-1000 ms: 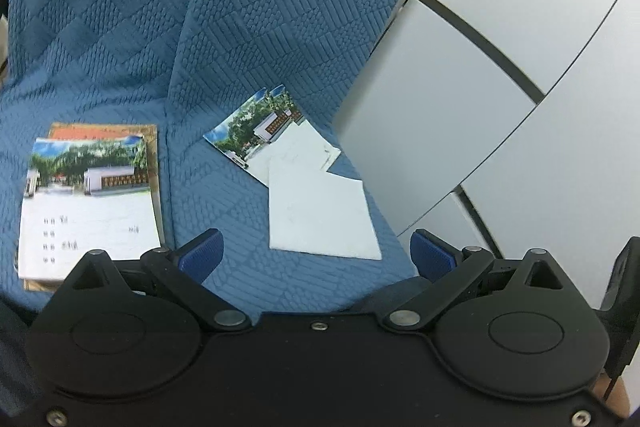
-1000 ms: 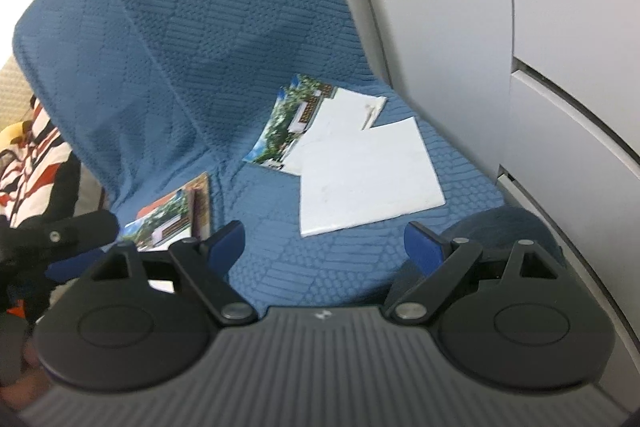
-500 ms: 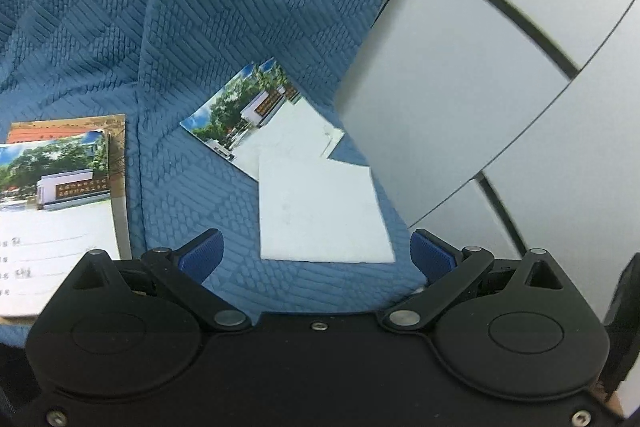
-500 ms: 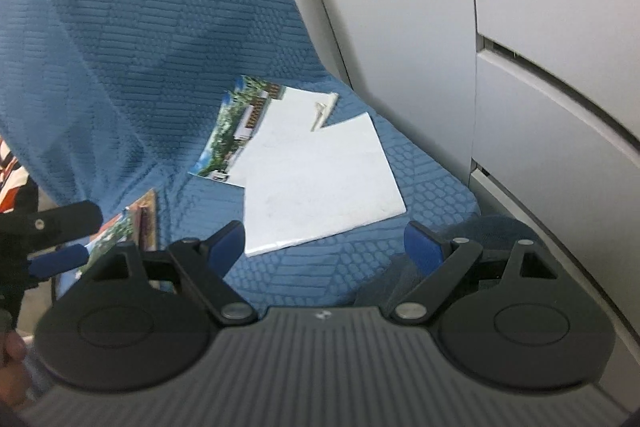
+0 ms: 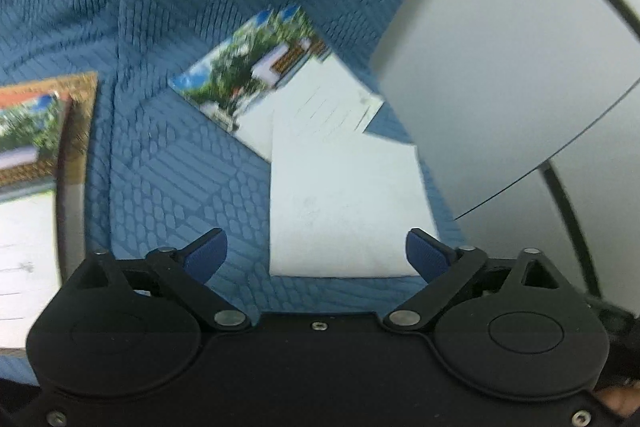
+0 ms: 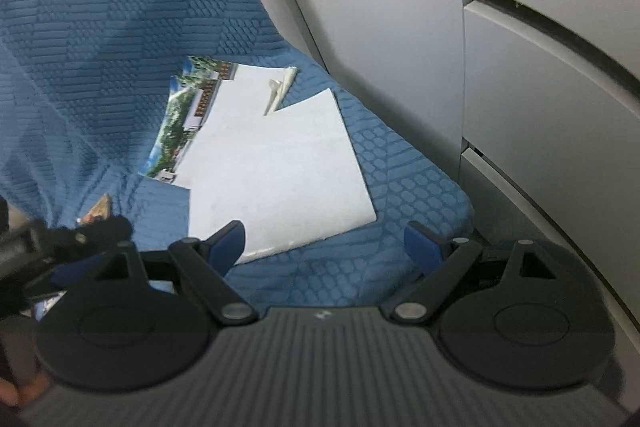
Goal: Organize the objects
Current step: 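Lower both grippers onto the white brochure edge on the seat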
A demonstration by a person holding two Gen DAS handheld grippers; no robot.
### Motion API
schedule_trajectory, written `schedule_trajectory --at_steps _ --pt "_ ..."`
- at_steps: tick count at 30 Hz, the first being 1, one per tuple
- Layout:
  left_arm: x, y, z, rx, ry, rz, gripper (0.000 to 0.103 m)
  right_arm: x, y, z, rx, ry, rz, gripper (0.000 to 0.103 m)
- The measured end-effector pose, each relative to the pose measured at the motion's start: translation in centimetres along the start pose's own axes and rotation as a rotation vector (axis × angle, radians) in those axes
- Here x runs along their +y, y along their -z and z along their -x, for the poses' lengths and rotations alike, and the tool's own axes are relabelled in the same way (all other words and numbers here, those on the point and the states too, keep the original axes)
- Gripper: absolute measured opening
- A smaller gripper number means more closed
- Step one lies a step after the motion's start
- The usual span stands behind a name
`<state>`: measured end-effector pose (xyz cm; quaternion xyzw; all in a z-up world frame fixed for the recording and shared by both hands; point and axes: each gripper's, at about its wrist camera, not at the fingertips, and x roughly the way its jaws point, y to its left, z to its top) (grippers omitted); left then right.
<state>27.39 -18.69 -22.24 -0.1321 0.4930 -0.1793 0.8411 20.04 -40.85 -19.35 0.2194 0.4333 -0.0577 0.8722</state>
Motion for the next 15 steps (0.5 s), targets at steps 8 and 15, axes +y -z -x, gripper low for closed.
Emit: schedule_trajectory --at_steps 8,15 --pt "2.1 0.4 -5.2 0.087 0.004 0.062 0.061 -1.4 -1.6 -4.1 0.044 -0.004 -0.016 0.076" --pt "2.5 0.4 -6.3 0.084 0.035 0.071 0.051 -2.1 -2.6 -7.3 0.106 0.002 -0.043 0.055"
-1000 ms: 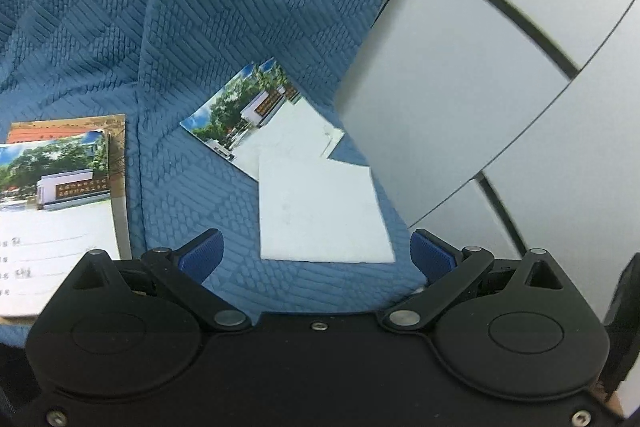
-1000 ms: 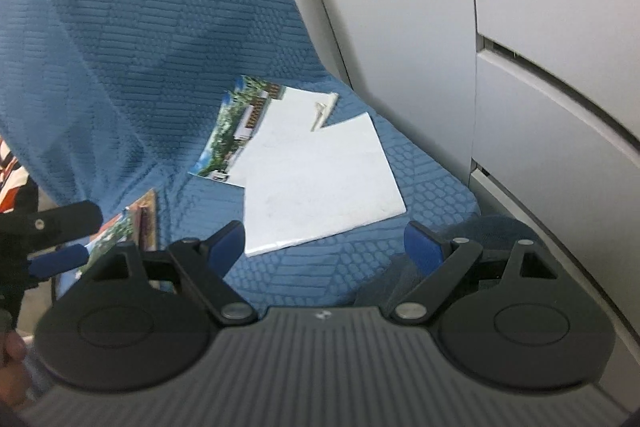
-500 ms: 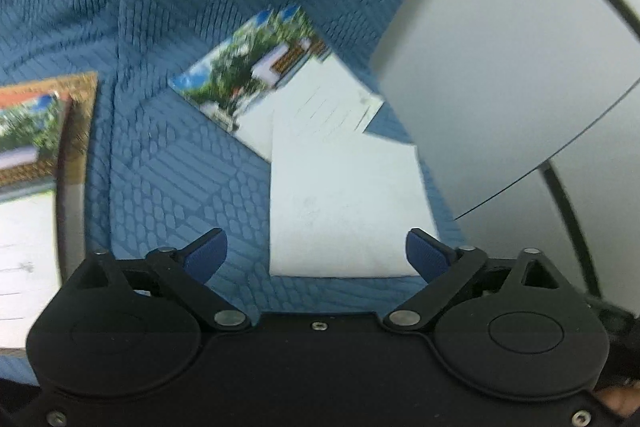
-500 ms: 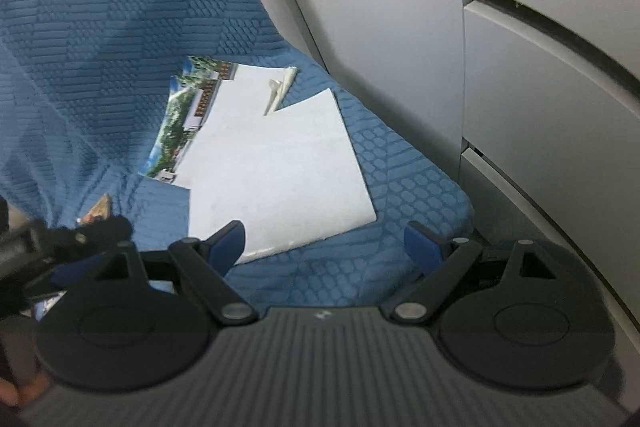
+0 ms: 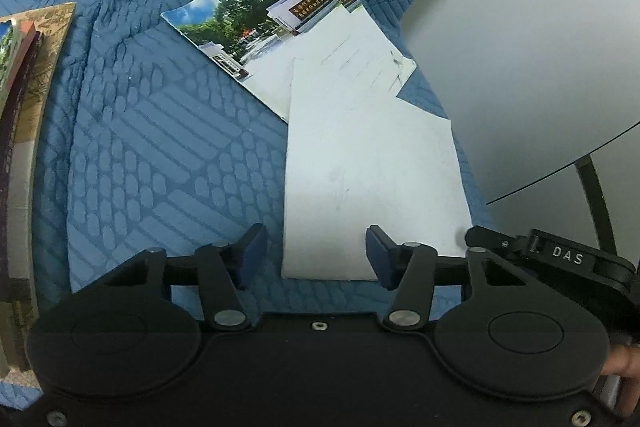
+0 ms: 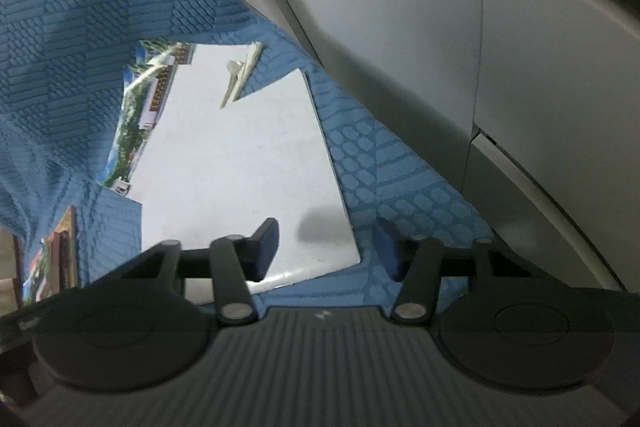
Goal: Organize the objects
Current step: 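Lower both grippers onto the white brochure edge on the seat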
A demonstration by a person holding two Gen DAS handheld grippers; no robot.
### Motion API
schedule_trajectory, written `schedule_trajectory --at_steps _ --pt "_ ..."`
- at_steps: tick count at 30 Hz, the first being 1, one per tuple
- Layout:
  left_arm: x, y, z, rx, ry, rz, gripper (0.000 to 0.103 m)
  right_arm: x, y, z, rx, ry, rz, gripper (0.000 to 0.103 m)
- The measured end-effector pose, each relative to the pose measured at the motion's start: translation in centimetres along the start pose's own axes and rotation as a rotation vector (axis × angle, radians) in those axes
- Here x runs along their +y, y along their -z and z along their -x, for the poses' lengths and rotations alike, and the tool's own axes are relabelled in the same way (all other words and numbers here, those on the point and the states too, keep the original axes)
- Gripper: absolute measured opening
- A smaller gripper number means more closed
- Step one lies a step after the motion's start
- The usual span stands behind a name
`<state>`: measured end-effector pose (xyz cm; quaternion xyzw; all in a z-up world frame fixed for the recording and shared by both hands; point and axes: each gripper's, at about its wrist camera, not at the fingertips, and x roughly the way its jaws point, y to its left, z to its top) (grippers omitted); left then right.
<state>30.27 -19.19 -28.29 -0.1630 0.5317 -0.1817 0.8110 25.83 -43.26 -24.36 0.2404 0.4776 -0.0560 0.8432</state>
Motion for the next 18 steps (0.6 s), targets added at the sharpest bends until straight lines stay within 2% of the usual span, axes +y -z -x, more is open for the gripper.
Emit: schedule_trajectory --at_steps 4,9,12,18 --pt "-0.2 0.0 -0.2 0.005 0.029 0.014 0.051 -0.2 -0.5 -0.4 0.022 -0.043 -0.031 0.055" --pt "-0.3 0.1 -0.1 -0.004 0.015 0.011 0.051 -1.5 -1.0 -0.4 0.059 -0.129 -0.128 0.056" --pt "-0.1 0.0 0.1 -0.002 0.008 0.016 0.051 -3.4 -1.2 -0.3 0.085 -0.238 -0.251 0.056" --pt "1.1 -0.5 0.5 -0.003 0.016 0.070 0.052 -5.3 -1.6 0.4 0.133 -0.463 -0.328 0.056"
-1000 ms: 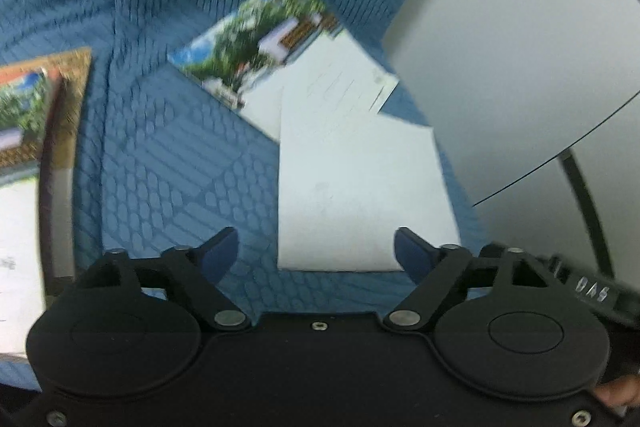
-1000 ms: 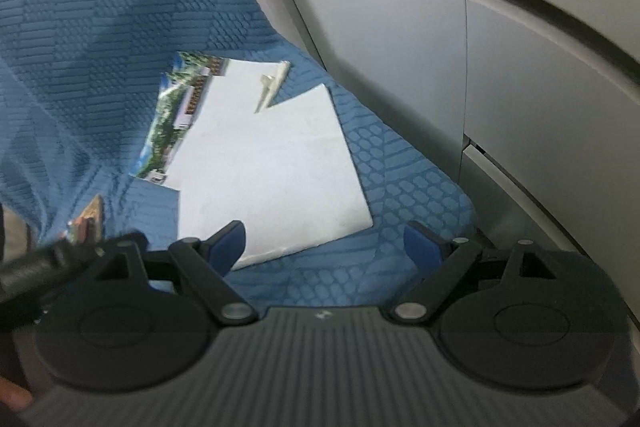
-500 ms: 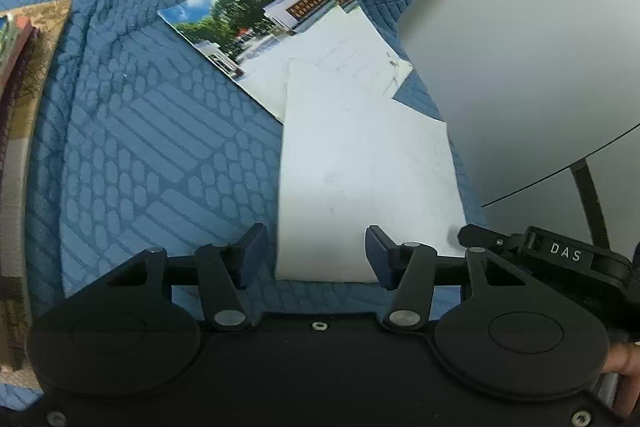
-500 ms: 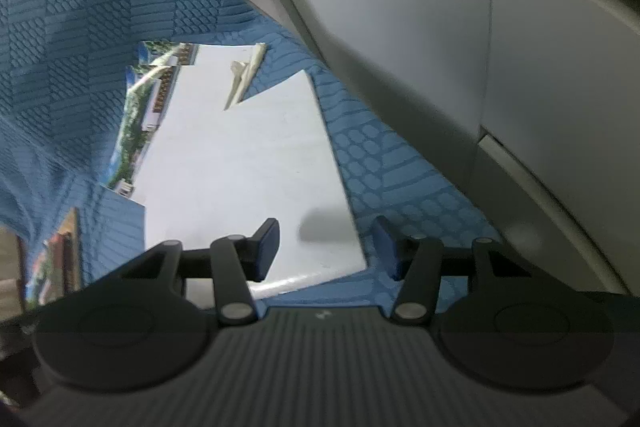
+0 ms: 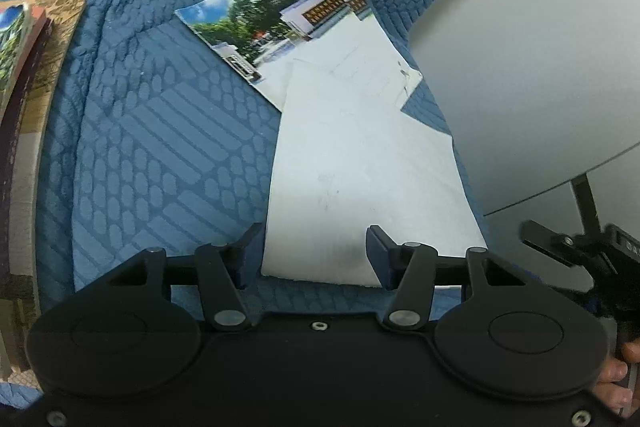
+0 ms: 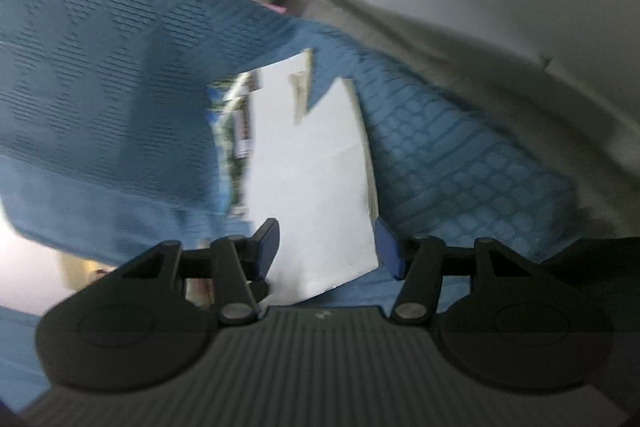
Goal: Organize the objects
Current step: 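Lower both grippers onto the white brochure edge on the seat, then close the left gripper on the brochure edge while the right gripper grips beside it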
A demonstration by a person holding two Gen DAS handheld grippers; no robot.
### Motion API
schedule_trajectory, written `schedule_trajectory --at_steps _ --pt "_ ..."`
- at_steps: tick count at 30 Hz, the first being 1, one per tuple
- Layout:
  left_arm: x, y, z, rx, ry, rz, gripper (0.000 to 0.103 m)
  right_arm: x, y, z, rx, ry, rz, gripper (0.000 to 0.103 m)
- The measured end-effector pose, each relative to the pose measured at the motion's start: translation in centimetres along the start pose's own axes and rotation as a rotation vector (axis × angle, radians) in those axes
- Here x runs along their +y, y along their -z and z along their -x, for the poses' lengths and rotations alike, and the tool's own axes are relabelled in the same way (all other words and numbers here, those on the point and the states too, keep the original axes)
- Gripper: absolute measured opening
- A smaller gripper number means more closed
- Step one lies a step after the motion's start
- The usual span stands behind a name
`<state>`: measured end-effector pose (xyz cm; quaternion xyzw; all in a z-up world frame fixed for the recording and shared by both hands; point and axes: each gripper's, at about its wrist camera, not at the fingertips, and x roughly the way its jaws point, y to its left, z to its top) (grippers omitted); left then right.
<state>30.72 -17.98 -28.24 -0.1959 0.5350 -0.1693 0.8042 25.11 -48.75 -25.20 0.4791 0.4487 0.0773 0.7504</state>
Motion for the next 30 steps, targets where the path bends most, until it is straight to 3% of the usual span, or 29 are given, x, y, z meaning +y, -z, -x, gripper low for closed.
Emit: schedule_trajectory --at_steps 5,9,17,22,26,30 --pt "1.9 -0.6 0.3 0.007 0.067 0.110 0.059 -1.0 -0.4 0.7 0.037 -0.118 -0.135 0.054" --pt "3.0 -0.9 1.2 -0.010 0.079 0.159 0.067 -0.6 0.0 0.4 0.056 -0.120 -0.157 0.054" --pt "3.7 -0.5 5.9 -0.119 0.073 0.196 0.083 0.5 1.7 -1.0 0.089 -0.175 -0.184 0.054" --pt "4.3 1.5 5.8 -0.080 0.169 0.328 0.082 1.7 2.5 -2.3 0.114 -0.219 -0.185 0.054" --pt "3.5 2.8 3.5 -0.004 0.200 0.352 0.074 1.9 3.0 -3.1 0.107 -0.157 -0.176 0.054" --pt "3.1 3.1 1.5 0.019 0.191 0.375 0.061 2.3 2.9 -2.5 0.046 -0.022 -0.062 0.054"
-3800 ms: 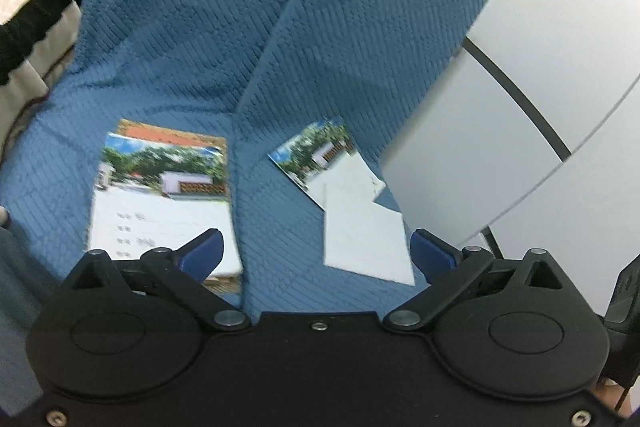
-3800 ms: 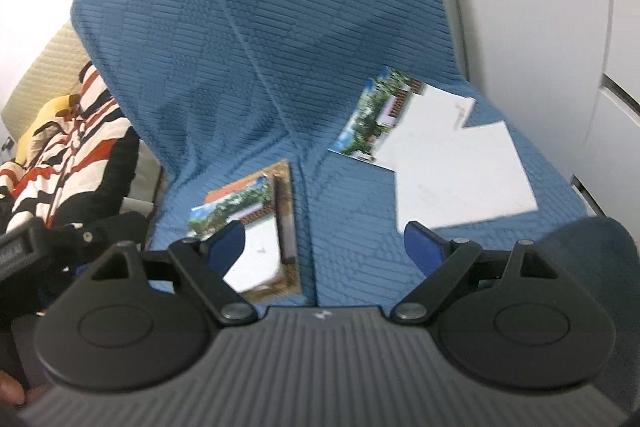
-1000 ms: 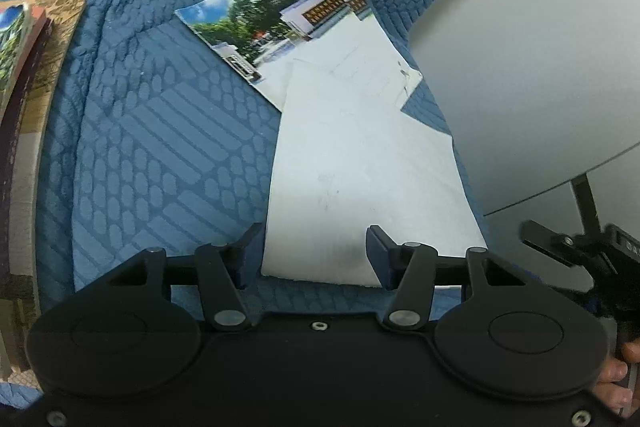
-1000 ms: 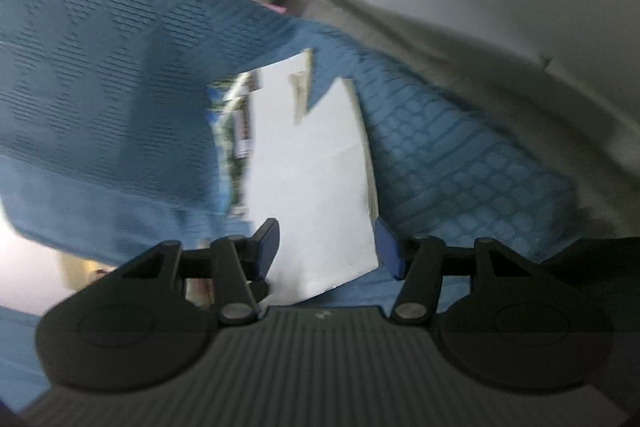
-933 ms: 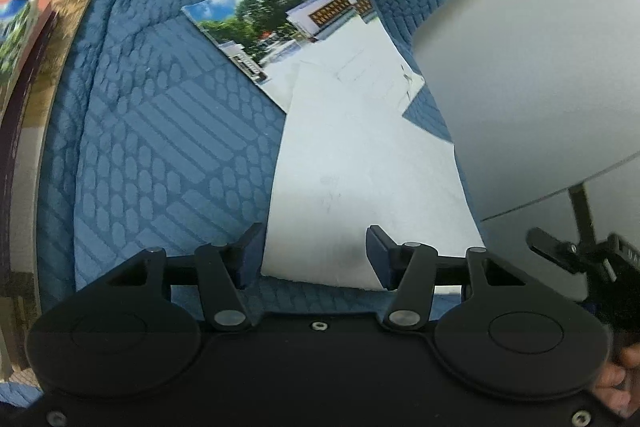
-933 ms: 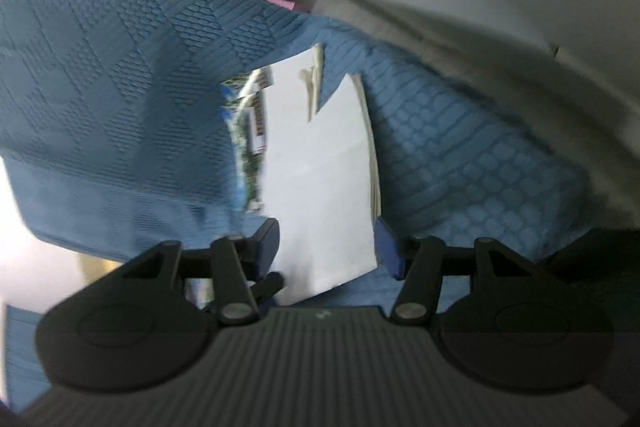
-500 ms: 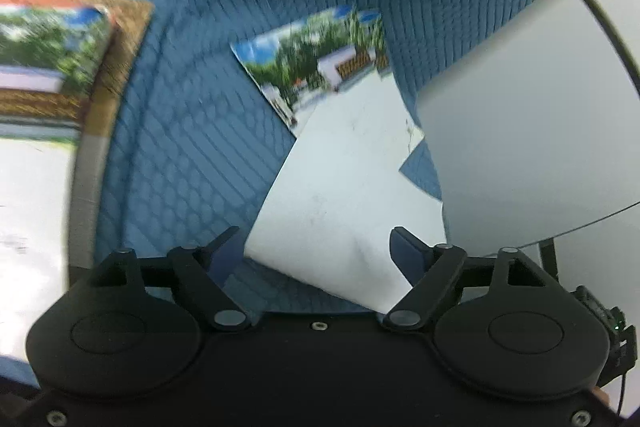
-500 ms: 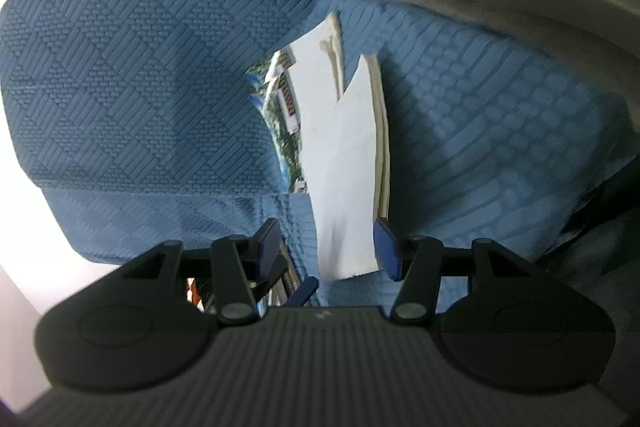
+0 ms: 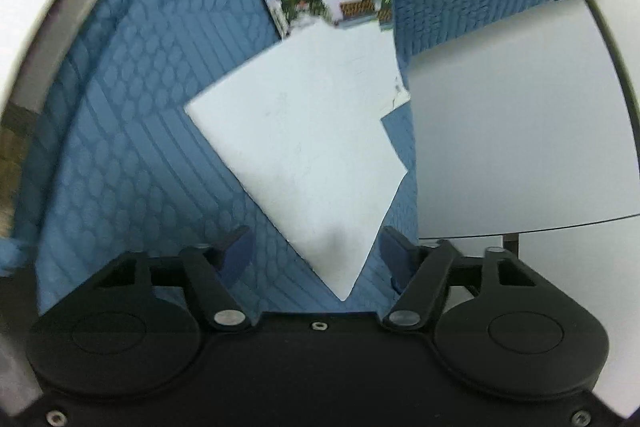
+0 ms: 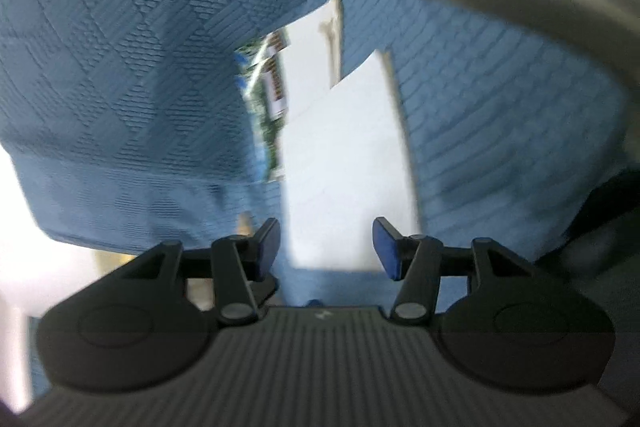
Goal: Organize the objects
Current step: 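Close the left gripper on the brochure edge while the right gripper grips beside it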
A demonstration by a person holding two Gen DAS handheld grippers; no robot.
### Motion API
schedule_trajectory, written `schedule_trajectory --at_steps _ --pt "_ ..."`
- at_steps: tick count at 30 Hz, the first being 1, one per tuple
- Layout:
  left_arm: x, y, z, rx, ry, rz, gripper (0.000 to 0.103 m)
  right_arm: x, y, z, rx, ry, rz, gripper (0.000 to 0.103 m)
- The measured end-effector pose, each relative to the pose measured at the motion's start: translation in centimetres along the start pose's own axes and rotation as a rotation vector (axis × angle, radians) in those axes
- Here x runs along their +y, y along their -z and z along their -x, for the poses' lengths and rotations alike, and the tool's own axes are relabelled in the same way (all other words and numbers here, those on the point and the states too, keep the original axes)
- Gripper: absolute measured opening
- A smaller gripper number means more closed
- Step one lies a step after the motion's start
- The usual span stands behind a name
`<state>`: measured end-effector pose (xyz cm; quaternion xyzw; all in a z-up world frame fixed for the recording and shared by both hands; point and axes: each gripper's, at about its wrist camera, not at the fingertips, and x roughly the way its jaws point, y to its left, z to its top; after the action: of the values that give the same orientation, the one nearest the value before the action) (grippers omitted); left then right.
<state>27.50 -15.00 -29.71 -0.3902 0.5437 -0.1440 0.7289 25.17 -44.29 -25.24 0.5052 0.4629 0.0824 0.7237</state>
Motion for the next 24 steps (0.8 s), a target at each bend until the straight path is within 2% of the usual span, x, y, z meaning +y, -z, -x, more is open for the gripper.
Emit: schedule_trajectory --at_steps 2,7,8,11,14,20,24 --pt "0.4 0.3 -1.0 0.016 0.015 0.029 0.057 0.2 0.1 0.0 -0.018 0.075 0.044 0.054" --pt "0.6 0.4 -2.0 0.009 0.028 0.044 0.053 0.6 1.6 -1.6 0.023 0.163 0.117 0.054" --pt "0.7 0.3 -2.0 0.007 0.032 0.047 0.053 0.5 1.9 -1.7 0.022 0.183 0.125 0.051" --pt "1.3 0.0 -2.2 0.003 0.064 0.084 0.053 1.0 2.5 -2.0 0.010 0.195 0.136 0.052" --pt "2.1 -0.2 -2.2 0.004 0.093 0.119 0.052 1.1 2.5 -2.6 0.009 0.171 0.102 0.055" --pt "3.5 -0.3 -1.9 0.004 0.141 0.177 0.055 -0.8 2.1 -2.8 -0.003 0.048 -0.092 0.055" --pt "4.1 -0.4 -1.7 0.006 0.166 0.215 0.060 -1.1 2.4 -4.1 0.046 -0.062 -0.178 0.054"
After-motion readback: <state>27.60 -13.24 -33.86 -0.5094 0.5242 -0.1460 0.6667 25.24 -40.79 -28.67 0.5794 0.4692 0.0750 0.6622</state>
